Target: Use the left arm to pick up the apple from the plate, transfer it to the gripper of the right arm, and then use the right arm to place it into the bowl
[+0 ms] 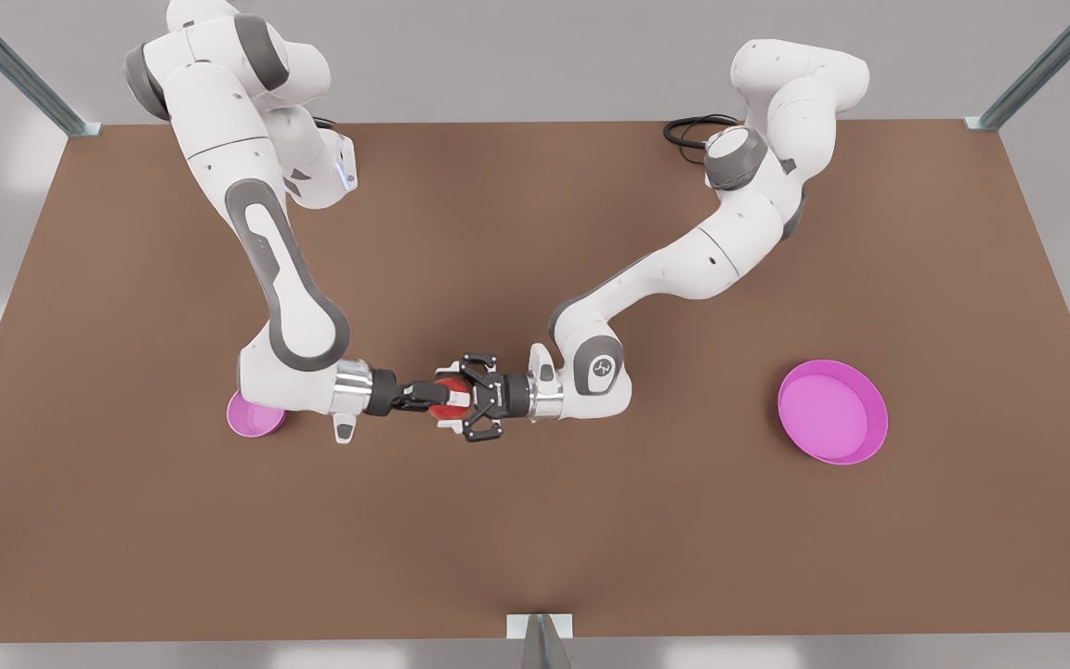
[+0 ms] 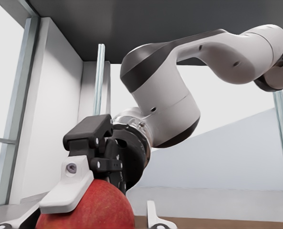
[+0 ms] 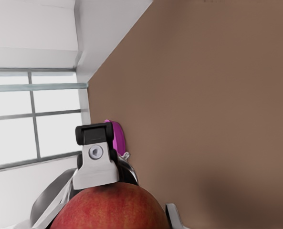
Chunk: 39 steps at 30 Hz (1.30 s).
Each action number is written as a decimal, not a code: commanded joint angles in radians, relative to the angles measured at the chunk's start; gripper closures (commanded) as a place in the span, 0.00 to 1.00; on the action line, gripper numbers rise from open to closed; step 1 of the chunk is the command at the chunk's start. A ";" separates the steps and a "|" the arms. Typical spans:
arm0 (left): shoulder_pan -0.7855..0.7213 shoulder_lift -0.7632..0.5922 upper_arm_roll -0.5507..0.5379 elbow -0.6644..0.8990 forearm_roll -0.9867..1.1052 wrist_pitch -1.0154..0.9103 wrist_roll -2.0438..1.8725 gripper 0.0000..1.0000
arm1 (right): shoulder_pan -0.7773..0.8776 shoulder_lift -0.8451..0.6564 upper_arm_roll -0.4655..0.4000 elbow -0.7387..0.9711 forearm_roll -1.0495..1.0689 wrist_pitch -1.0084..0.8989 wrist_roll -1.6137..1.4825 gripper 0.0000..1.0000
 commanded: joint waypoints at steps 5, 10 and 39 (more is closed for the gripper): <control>0.017 -0.002 0.004 -0.012 0.004 -0.023 0.007 0.00 | -0.045 -0.003 -0.003 -0.003 -0.059 -0.068 -0.023 0.24; 0.040 -0.002 0.005 -0.040 0.011 -0.053 0.007 0.00 | -0.122 -0.012 -0.003 -0.006 -0.186 -0.145 -0.027 0.24; 0.192 -1.067 0.880 -0.317 1.607 -0.854 -2.464 0.00 | -0.379 0.025 -0.010 0.013 -1.203 -0.177 0.008 0.23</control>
